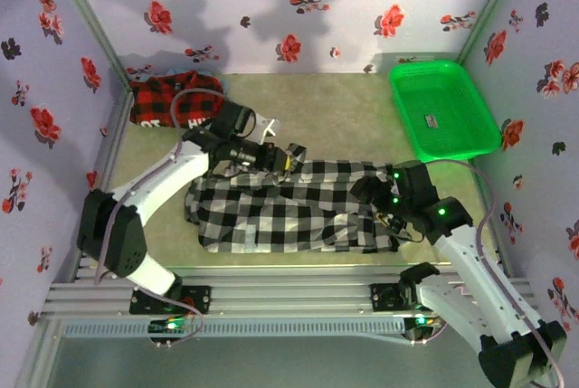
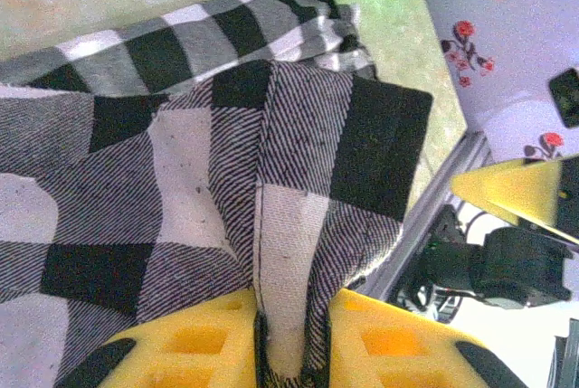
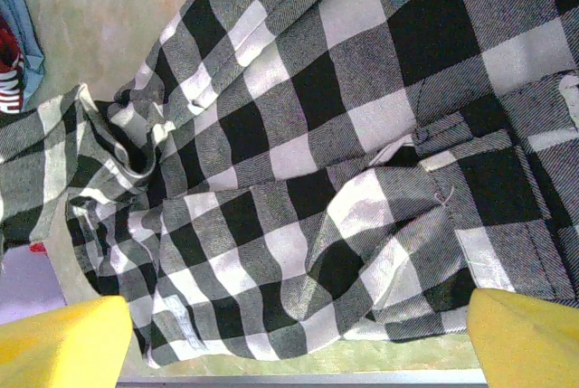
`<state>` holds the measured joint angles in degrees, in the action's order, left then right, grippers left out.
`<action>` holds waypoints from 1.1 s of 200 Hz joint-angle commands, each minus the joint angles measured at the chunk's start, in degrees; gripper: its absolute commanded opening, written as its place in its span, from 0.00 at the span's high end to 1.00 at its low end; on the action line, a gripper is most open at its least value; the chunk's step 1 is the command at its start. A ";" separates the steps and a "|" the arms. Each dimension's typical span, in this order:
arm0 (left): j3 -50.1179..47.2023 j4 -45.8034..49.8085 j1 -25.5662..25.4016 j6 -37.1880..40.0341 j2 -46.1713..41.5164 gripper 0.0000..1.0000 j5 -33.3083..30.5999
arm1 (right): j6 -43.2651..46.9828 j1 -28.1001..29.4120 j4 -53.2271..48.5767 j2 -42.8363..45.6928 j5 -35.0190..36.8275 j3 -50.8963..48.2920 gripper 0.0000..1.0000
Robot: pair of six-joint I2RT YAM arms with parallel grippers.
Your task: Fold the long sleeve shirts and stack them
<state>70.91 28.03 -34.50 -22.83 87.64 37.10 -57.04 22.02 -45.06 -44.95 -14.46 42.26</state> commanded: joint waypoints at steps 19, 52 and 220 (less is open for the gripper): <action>-7.42 -10.11 -6.70 -8.48 -4.64 0.76 0.34 | 0.20 0.40 0.50 0.63 -0.40 -1.19 0.04; -12.14 -15.52 -13.23 -12.39 -3.39 0.73 -1.41 | -0.50 0.52 1.75 0.63 -0.46 -2.11 0.04; -28.74 2.00 5.29 -27.27 -36.52 0.06 -19.41 | 14.94 34.10 -2.90 -18.38 12.97 7.12 0.11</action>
<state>46.11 23.33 -31.83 -47.03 52.10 17.50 -48.18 47.46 -43.03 -56.64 -10.22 43.97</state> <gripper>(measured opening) 0.966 0.902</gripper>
